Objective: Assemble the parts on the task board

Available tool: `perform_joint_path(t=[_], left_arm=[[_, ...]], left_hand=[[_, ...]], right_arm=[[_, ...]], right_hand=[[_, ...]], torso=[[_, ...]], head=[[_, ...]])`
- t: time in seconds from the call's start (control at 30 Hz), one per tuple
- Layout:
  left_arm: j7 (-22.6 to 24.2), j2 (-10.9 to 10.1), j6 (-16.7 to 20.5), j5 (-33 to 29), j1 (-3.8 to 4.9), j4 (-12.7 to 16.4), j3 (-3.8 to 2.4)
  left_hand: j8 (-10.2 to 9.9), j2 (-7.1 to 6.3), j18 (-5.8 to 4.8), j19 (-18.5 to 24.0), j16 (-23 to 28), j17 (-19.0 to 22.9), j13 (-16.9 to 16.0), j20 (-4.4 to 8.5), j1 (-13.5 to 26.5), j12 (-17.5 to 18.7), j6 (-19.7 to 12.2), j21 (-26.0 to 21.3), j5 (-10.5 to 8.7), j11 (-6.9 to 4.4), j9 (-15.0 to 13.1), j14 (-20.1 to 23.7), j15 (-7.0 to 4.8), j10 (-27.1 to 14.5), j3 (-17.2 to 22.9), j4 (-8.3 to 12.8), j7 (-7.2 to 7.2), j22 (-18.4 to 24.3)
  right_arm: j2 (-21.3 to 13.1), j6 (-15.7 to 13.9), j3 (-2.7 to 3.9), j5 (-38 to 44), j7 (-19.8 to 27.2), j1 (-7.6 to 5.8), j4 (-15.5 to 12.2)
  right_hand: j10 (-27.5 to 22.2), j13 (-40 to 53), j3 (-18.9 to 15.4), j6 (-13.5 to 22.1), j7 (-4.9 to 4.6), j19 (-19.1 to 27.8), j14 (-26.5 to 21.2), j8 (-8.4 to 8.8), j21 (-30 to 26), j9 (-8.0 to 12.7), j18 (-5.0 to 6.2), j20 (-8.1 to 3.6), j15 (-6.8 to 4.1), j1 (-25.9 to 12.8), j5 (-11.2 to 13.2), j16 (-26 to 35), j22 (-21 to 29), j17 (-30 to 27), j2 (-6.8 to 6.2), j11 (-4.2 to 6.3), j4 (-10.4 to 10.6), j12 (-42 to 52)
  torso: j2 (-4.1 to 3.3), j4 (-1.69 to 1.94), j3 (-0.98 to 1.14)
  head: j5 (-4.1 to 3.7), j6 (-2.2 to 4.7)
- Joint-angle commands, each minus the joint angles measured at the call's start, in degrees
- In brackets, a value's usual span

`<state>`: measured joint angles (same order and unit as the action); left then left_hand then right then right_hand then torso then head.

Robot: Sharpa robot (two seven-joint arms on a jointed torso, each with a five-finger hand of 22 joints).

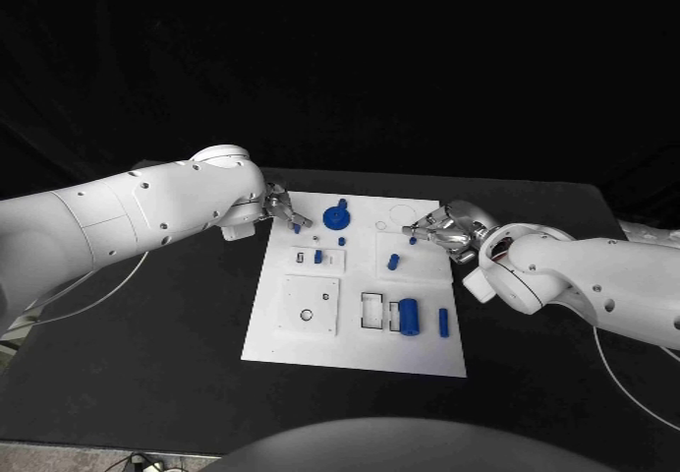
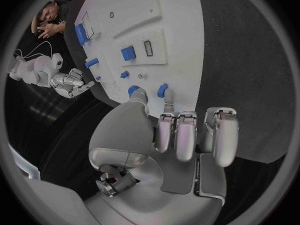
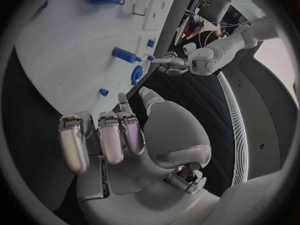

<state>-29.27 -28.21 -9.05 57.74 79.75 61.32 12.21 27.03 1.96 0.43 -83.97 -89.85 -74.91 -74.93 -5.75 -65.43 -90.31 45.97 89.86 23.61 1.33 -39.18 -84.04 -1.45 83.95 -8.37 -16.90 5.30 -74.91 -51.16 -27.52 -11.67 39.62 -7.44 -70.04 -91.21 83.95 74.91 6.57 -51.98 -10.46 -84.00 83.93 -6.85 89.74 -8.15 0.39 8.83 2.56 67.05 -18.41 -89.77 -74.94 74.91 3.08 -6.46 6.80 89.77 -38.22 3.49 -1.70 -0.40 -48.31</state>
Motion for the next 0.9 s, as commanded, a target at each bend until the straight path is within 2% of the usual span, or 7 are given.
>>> perform_joint_path(t=[0.03,0.17,0.67,0.9], left_arm=[[0.39,0.42,-1.05,-0.18,-0.03,-0.51,-0.02],[-0.06,0.81,-1.58,-0.17,-0.09,-1.22,-0.02],[-0.82,1.08,-2.45,0.48,-0.13,-1.94,-0.01],[-0.3,1.37,-3.0,0.51,-0.18,-2.26,-0.01]], left_hand=[[-0.32,0.53,-0.43,-6.03,-0.15,-15.09,-15.07,-0.12,-0.03,0.31,0.49,0.14,0.24,0.41,0.1,-5.96,0.39,6.05,-0.29,0.12,-0.08,-15.09],[-0.56,0.6,-0.43,-6.03,-0.15,-15.09,-15.07,-0.13,-0.3,0.31,0.65,0.14,0.26,0.43,0.37,-5.96,0.4,6.05,-0.24,0.16,-0.09,-15.09],[-0.78,0.69,-0.43,-6.03,-0.15,-15.09,-15.07,-0.14,-0.73,0.31,1.17,0.14,0.28,0.39,0.76,-5.96,0.39,6.05,-0.17,0.16,-0.15,-15.09],[-1.45,1.01,-0.43,-6.03,-0.15,-15.09,-15.07,-0.13,-2.2,0.31,1.95,0.14,1.25,0.25,1.66,-5.96,0.27,6.05,0.18,0.16,-0.31,-15.09]], right_arm=[[0.02,0.23,0.0,0.25,0.47,0.04,-0.04],[-0.03,0.36,0.0,0.25,0.35,0.04,-0.09],[-0.13,0.49,0.0,0.25,0.28,0.04,-0.18],[-0.06,0.55,0.0,0.25,0.25,0.04,-0.22]], right_hand=[[6.05,15.09,-0.39,0.2,-0.34,-6.0,6.07,-0.29,0.26,-0.06,-0.39,0.49,0.49,0.59,-0.37,-0.23,-15.06,15.09,0.02,-0.29,-0.05,0.23],[6.05,15.09,-0.39,0.2,-0.34,-6.0,6.07,-0.29,0.26,-0.06,-0.39,0.49,0.49,0.59,-0.37,-0.23,-15.06,15.09,0.02,-0.29,-0.05,0.23],[6.05,15.09,-0.41,0.18,-0.33,-6.0,6.07,-0.32,0.26,-0.06,-0.39,0.48,0.48,0.57,-0.44,-0.23,-15.06,15.09,0.01,-0.29,-0.02,0.23],[6.05,15.09,-0.41,0.18,-0.33,-6.0,6.07,-0.32,0.26,-0.06,-0.39,0.48,0.48,0.57,-0.44,-0.23,-15.06,15.09,0.01,-0.29,-0.02,0.23]], torso=[[-0.01,-0.02,0.03],[-0.01,-0.06,0.07],[0.03,0.02,-0.01],[0.02,-0.02,0.01]], head=[[-0.09,-0.09],[-0.19,-0.13],[-0.46,-0.29],[-0.41,-0.28]])
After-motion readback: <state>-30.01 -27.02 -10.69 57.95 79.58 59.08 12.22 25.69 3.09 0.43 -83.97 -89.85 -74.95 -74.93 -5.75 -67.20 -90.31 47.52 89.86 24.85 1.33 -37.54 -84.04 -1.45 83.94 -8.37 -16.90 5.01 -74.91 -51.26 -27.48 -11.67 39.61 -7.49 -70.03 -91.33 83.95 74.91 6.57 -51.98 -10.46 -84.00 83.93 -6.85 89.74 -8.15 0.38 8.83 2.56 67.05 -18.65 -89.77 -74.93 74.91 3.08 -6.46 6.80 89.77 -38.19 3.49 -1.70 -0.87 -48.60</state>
